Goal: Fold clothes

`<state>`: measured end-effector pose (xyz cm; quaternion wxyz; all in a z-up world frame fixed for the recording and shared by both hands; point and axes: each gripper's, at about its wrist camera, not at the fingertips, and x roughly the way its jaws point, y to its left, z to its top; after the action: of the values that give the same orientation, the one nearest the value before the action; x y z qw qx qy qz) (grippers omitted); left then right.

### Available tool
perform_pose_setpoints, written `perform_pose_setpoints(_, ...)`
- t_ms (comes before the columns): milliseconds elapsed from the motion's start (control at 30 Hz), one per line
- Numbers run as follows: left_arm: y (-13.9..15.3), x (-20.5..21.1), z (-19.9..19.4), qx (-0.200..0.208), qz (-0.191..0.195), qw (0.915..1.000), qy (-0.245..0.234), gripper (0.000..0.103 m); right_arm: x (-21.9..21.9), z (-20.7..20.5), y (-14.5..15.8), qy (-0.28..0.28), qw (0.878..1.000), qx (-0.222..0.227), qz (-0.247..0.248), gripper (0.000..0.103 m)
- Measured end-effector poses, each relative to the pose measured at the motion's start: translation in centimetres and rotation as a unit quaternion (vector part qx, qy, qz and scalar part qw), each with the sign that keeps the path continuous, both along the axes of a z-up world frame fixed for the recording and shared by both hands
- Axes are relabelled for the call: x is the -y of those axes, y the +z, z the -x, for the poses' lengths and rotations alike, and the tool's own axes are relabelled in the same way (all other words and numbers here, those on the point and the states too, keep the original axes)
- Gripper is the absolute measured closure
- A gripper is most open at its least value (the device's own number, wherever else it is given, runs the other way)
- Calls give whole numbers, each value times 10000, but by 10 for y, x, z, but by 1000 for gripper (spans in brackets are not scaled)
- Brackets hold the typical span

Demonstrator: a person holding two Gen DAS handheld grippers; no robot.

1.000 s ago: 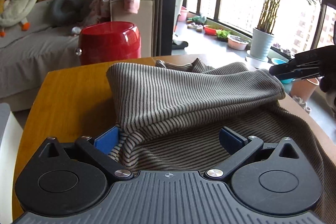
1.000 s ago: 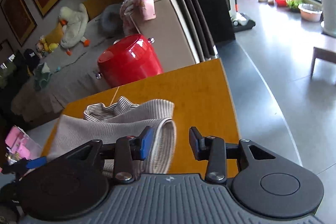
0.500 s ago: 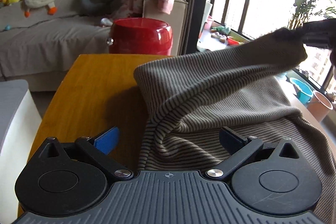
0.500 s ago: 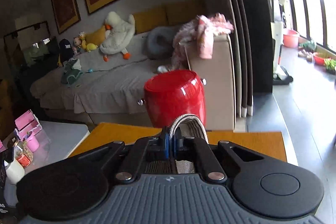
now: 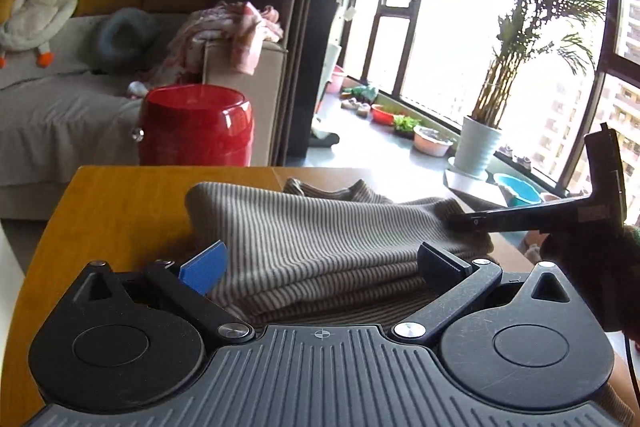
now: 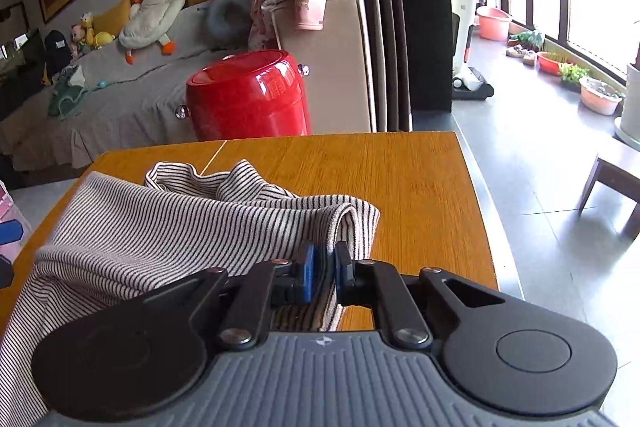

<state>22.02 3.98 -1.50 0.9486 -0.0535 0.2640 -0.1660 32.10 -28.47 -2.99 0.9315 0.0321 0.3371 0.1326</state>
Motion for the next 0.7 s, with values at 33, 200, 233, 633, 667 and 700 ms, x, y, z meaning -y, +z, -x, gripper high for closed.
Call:
perform_pose_setpoints(33,-6,4,-7,-72,8,10000,7,0,0,2,-1,-73,9999,-27,104,80)
perform_pose_setpoints(200,-27,19,-21,-26,-283,9996,80,0,2,20,-1,-172,9983,189,524,64)
perform_pose_setpoints(233,-27,19,-20,-21,-274,9996,84,0,1,24,2,-213,9977,252,595,64)
perform_pose_setpoints(633,-29,18,-13,-37,-378,9993,32,0,-32,26,-6,335,9977,69,-578,55)
perform_pose_setpoints(667,-29,17,-10,-37,-414,9991,26,0,-34,32,-12,369,9977,226,-519,54)
perform_pose_setpoints(700,-29,17,-5,-45,-457,9989,35,0,-35,38,-18,405,9974,373,-465,53)
